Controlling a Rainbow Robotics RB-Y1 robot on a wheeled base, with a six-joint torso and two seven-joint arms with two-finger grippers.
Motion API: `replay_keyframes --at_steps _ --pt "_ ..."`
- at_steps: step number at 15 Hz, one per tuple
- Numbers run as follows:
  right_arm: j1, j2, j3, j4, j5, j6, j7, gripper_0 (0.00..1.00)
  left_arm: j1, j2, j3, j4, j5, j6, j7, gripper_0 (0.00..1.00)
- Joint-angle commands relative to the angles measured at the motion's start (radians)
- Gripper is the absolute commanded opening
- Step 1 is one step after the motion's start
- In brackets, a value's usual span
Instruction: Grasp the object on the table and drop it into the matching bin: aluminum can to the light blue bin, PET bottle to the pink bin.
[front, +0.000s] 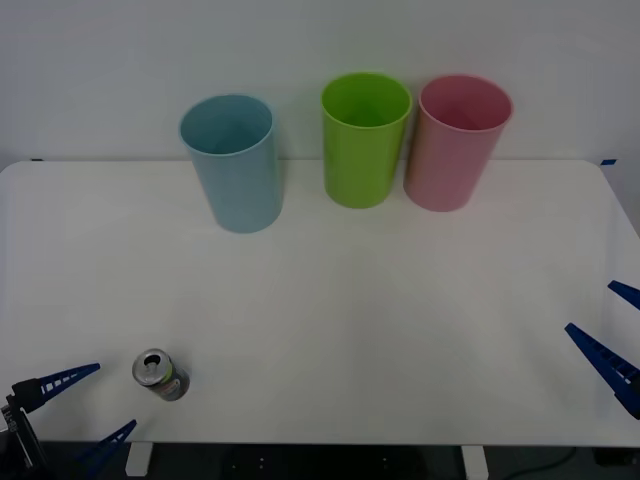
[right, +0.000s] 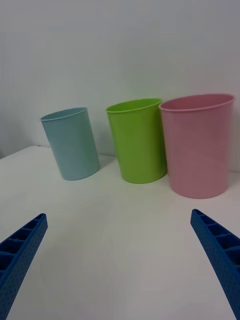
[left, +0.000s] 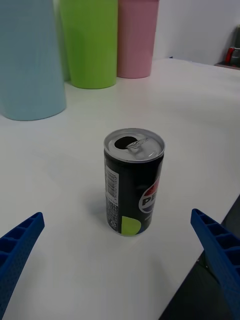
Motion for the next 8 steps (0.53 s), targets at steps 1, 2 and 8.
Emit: replay_keyframes --at_steps 1,2,8 --pt "0.000 0.000 0.000 0.000 0.000 0.000 0.000 1.00 -0.043 -0.035 -0.011 0.075 0.010 0.001 -0.082 1.00" --pt "0.000 0.000 0.000 0.000 0.000 0.000 0.000 1.00 -0.062 -0.037 -0.026 0.100 0.010 0.001 -0.089 1.00" --pt "0.000 0.000 0.000 0.000 0.000 0.000 0.000 1.00 -0.102 -0.076 -0.062 0.137 0.010 0.017 -0.106 1.00"
